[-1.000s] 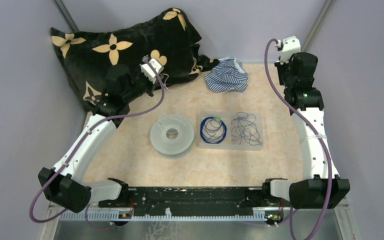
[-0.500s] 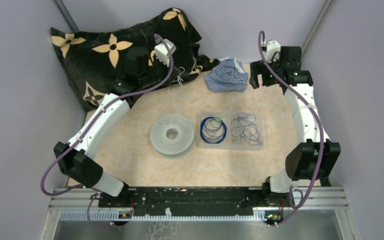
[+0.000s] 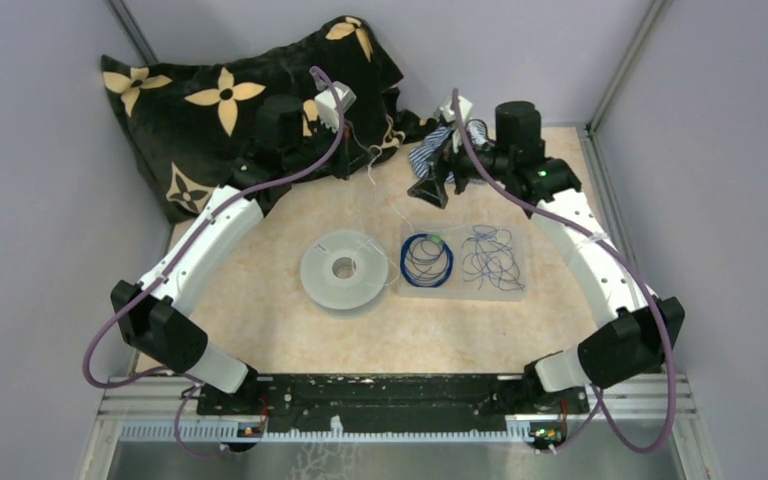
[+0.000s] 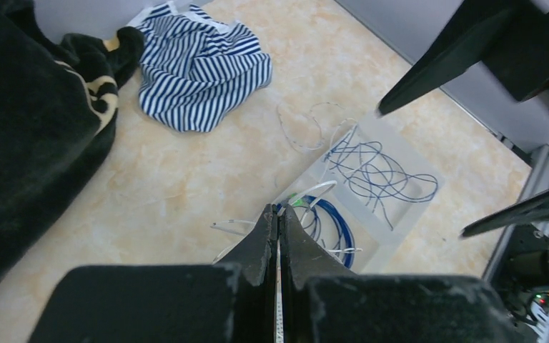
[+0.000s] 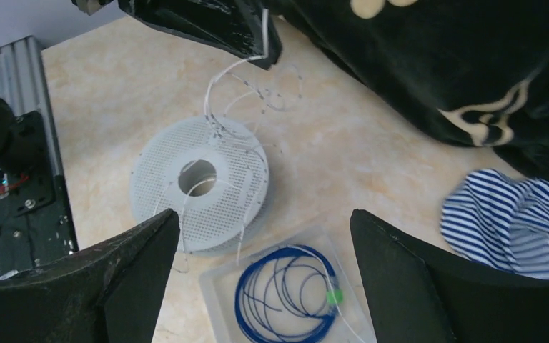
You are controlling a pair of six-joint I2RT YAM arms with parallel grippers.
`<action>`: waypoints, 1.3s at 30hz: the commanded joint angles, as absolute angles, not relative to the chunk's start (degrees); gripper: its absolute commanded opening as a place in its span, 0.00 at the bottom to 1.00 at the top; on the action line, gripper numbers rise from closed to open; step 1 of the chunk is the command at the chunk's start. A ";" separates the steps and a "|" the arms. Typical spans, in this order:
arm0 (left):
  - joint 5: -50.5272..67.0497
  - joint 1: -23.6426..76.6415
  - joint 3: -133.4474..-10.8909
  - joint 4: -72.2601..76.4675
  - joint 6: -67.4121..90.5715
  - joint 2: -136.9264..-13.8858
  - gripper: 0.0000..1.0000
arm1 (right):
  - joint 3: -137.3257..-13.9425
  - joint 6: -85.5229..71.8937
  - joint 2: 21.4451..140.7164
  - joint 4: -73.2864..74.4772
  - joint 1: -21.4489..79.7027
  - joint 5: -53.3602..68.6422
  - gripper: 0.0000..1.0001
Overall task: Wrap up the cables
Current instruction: Adjust the cable at the center of the board.
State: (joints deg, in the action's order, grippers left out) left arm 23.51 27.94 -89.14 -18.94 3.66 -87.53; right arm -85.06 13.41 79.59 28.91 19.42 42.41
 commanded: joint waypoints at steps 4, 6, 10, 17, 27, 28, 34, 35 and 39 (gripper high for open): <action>30.08 28.30 -88.29 -17.00 7.83 -84.94 0.00 | -81.91 18.23 84.77 20.73 23.97 49.30 0.89; 30.95 28.30 -87.55 -16.29 8.38 -84.25 0.00 | -80.84 18.28 85.96 19.66 24.12 50.69 0.89; 32.37 28.39 -86.35 -15.15 9.18 -83.42 0.00 | -78.64 18.48 88.00 17.53 24.51 52.56 0.86; 33.52 28.39 -85.13 -14.10 9.84 -82.90 0.00 | -76.12 14.86 90.90 12.14 24.78 55.16 0.74; 33.79 28.46 -84.05 -13.21 10.01 -82.45 0.00 | -74.54 9.22 92.79 6.71 24.87 55.24 0.53; 33.72 28.40 -83.96 -13.14 9.92 -82.32 0.00 | -74.42 9.04 92.83 6.61 24.87 55.23 0.50; 33.34 28.36 -82.22 -11.32 10.02 -81.55 0.00 | -75.17 7.07 92.28 6.77 24.87 56.01 0.16; 33.28 28.31 -82.00 -11.14 9.94 -81.44 0.00 | -75.51 7.15 91.79 7.37 24.87 55.69 0.08; 32.24 28.18 -81.21 -10.55 9.27 -80.61 0.00 | -76.30 8.88 87.50 9.95 24.10 50.77 0.00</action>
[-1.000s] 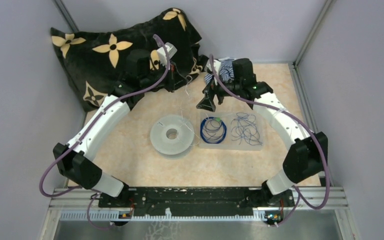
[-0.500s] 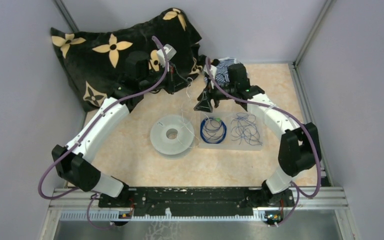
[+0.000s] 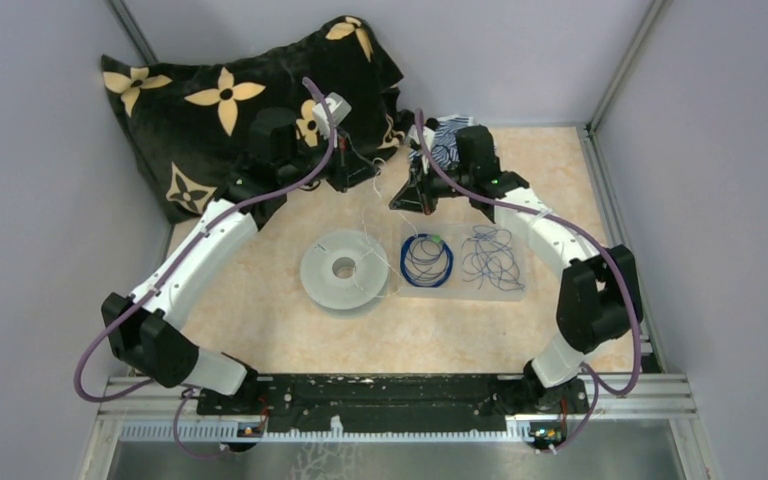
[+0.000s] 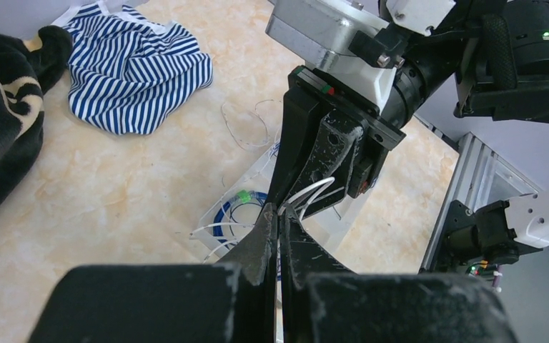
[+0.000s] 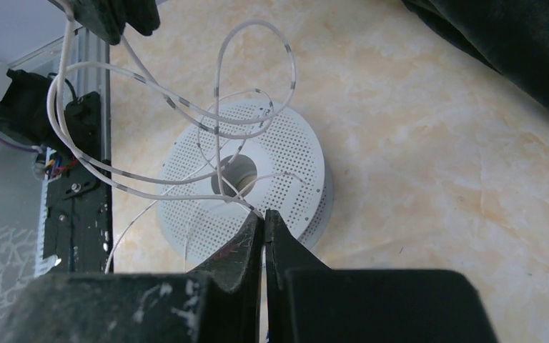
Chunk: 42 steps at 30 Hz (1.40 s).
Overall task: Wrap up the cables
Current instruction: Adjust the cable at the center of the board.
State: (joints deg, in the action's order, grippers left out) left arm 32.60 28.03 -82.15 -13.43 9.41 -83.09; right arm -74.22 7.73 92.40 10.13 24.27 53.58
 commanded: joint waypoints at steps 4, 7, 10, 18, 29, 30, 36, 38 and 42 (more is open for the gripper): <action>30.43 27.62 -78.83 -8.79 7.96 -79.37 0.00 | -77.74 11.04 81.95 13.18 22.06 43.49 0.00; 30.06 27.42 -76.11 -5.67 5.57 -78.50 0.00 | -80.53 12.72 79.09 17.32 20.91 37.46 0.00; 33.13 27.43 -74.13 -3.00 2.52 -78.13 0.00 | -83.80 13.73 76.99 21.43 20.66 31.88 0.00; 39.58 27.53 -74.68 -2.00 2.33 -79.78 0.08 | -87.17 12.94 75.06 25.82 20.65 28.75 0.00; 40.32 27.47 -73.68 -4.76 -4.92 -77.93 0.44 | -88.54 12.78 74.66 27.82 20.63 27.38 0.00; 40.15 27.45 -73.72 -5.47 -5.73 -77.81 0.46 | -88.58 12.56 74.77 28.03 20.65 27.42 0.00; 38.38 27.48 -73.50 -9.14 -11.03 -76.22 0.57 | -89.12 10.67 75.44 29.06 20.65 27.29 0.00; 38.50 27.53 -73.53 -10.65 -13.64 -75.32 0.62 | -89.21 10.66 75.63 29.33 20.63 28.10 0.00; 43.33 27.52 -74.33 -17.28 -21.99 -73.50 0.71 | -89.23 11.76 75.55 29.61 20.65 29.13 0.00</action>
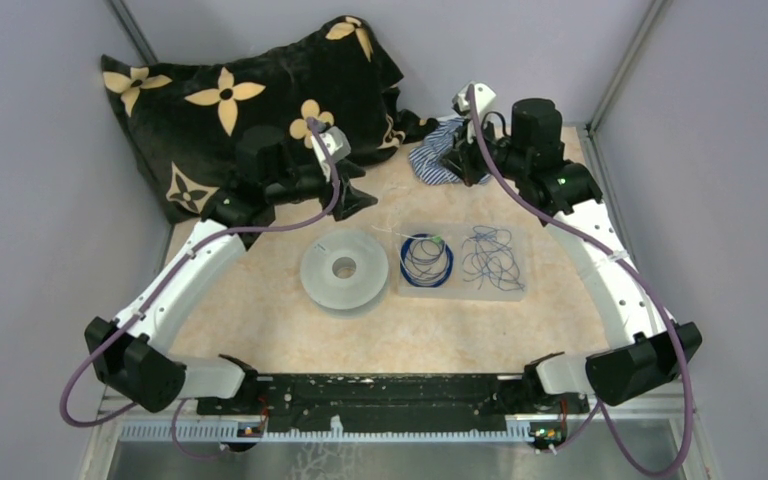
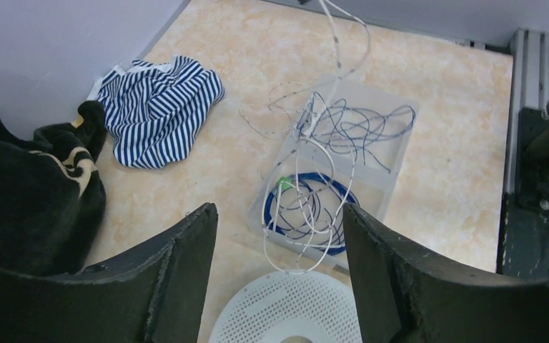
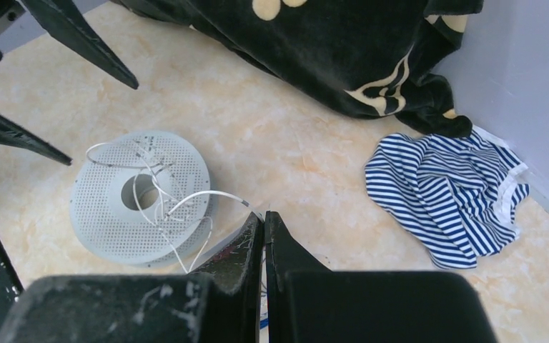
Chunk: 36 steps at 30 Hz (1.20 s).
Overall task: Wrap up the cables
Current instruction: Adjust the cable at the center of the board.
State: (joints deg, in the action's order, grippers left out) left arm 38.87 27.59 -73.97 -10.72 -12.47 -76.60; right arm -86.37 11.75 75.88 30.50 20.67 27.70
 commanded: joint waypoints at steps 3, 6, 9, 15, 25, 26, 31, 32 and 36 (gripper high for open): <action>46.14 27.50 -75.18 -23.42 -28.57 -72.39 0.73 | -89.11 14.29 75.18 30.30 20.65 31.43 0.00; 47.56 27.48 -75.77 -27.33 -32.55 -71.90 0.73 | -89.10 17.21 74.69 31.81 20.65 33.58 0.00; 48.60 27.46 -76.43 -28.31 -32.48 -72.38 0.72 | -88.55 20.26 73.89 33.04 20.66 36.26 0.00; 52.82 27.43 -77.46 -26.99 -29.26 -76.37 0.68 | -86.97 23.13 72.35 34.02 20.65 39.86 0.00; 57.21 28.42 -77.69 -18.52 -17.54 -82.49 0.56 | -84.27 22.94 71.56 34.48 20.75 42.26 0.00; 58.01 28.58 -77.69 -18.21 -16.47 -82.93 0.57 | -84.02 22.98 71.42 34.46 20.74 42.35 0.00; 59.43 29.80 -76.61 -16.54 -13.46 -84.55 0.56 | -82.44 22.73 71.32 33.75 20.74 42.62 0.00; 59.68 30.05 -76.30 -16.19 -13.00 -84.74 0.55 | -82.10 22.62 71.36 33.53 20.74 42.69 0.00; 60.49 30.33 -75.88 -15.56 -10.86 -85.34 0.55 | -81.83 22.60 71.71 33.35 20.74 42.72 0.00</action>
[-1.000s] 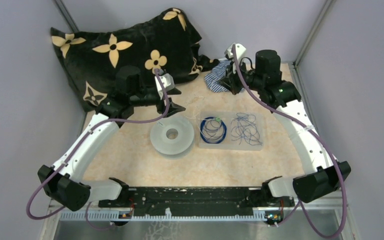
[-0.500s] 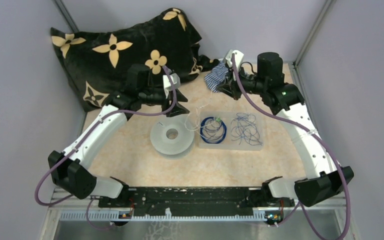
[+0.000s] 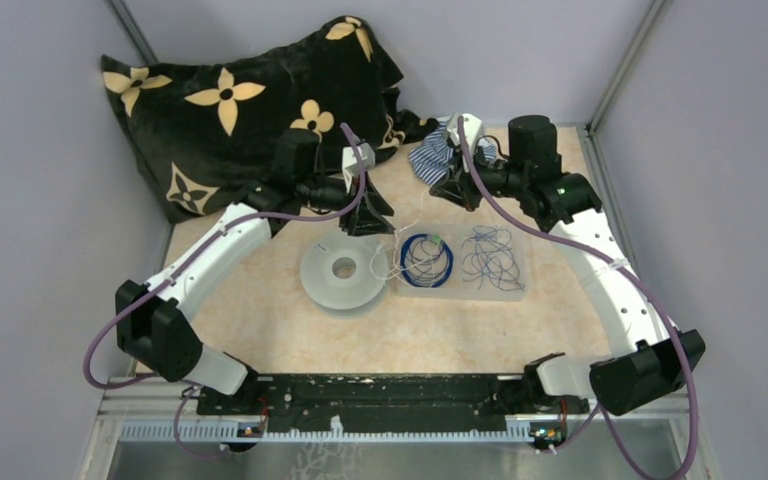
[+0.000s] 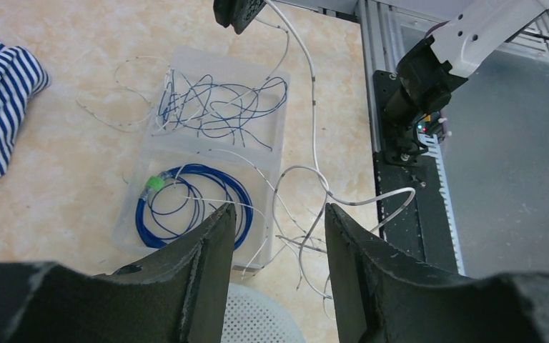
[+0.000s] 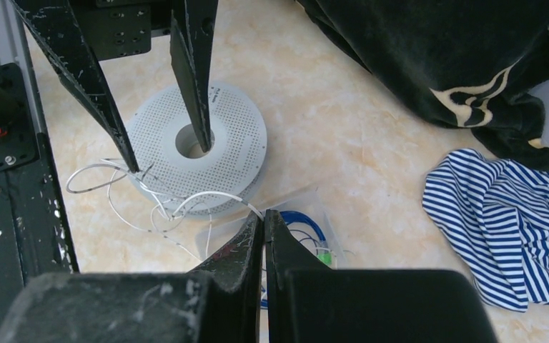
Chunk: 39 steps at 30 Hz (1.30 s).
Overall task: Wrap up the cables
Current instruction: Adjust the cable at the center of the board.
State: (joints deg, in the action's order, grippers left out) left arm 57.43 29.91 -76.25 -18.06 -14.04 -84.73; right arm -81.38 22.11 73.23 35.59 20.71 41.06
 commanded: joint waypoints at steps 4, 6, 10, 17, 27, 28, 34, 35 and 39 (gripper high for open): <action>59.87 30.34 -75.64 -16.11 -11.46 -84.87 0.54 | -81.86 22.64 71.81 33.15 20.74 42.51 0.00; 59.85 30.42 -75.23 -16.35 -12.13 -84.65 0.53 | -81.94 22.38 71.76 33.05 20.72 42.67 0.00; 60.25 30.62 -74.24 -16.14 -12.54 -84.95 0.53 | -81.88 22.09 71.63 33.04 20.74 42.71 0.00; 61.84 31.83 -74.31 -15.84 -12.62 -86.25 0.50 | -81.93 21.84 71.28 33.31 20.74 42.20 0.00; 61.13 32.63 -73.91 -15.38 -12.97 -86.75 0.14 | -81.28 19.79 70.20 32.28 20.74 37.56 0.00; 60.83 32.61 -73.92 -15.38 -13.07 -86.36 0.09 | -81.35 19.36 70.02 32.26 20.75 35.06 0.00; 58.76 31.81 -73.16 -14.70 -13.26 -82.14 0.00 | -80.63 17.77 68.69 32.45 19.86 17.59 0.00; 58.45 31.51 -72.96 -14.49 -13.30 -81.14 0.00 | -80.54 17.73 68.48 32.70 19.04 15.47 0.00; 57.41 29.55 -72.30 -13.34 -12.90 -77.35 0.00 | -80.03 18.24 67.46 33.15 15.52 8.90 0.00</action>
